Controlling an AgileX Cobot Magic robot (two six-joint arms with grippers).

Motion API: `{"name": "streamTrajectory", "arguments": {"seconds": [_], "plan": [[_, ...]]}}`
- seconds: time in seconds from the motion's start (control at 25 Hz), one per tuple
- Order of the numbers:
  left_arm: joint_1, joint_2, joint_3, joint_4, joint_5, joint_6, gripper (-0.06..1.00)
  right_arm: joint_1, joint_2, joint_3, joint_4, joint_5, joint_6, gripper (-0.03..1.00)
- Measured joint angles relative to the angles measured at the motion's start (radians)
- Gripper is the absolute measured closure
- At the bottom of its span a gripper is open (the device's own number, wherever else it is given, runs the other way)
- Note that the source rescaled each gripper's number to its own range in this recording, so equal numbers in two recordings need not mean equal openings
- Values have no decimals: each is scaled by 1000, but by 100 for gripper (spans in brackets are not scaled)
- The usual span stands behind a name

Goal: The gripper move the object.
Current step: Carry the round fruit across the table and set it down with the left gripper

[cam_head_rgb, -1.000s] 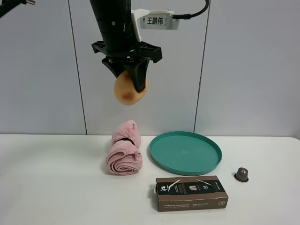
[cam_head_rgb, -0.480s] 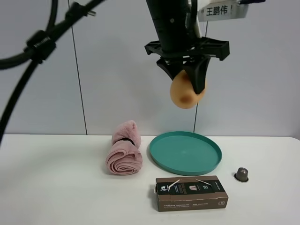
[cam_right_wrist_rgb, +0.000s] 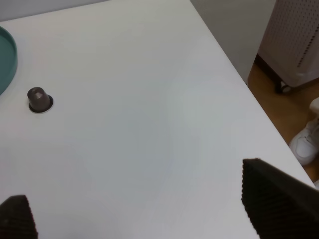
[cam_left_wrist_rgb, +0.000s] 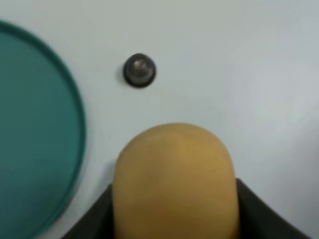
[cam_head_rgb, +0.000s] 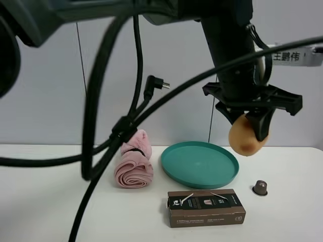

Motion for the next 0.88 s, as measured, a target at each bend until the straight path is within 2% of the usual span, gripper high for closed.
{"name": "streamTrajectory", "arguments": {"seconds": [0.2, 0.4, 0.56, 0.88], "plan": [[-23, 60, 0, -49, -111, 71, 94, 0, 0, 0, 0, 0, 0, -3], [-23, 133, -2, -68, -157, 97, 94, 0, 0, 0, 0, 0, 0, -3], [-23, 184, -2, -131, -222, 126, 94, 0, 0, 0, 0, 0, 0, -3], [-22, 248, -3, -158, -265, 136, 94, 0, 0, 0, 0, 0, 0, -3]]}}
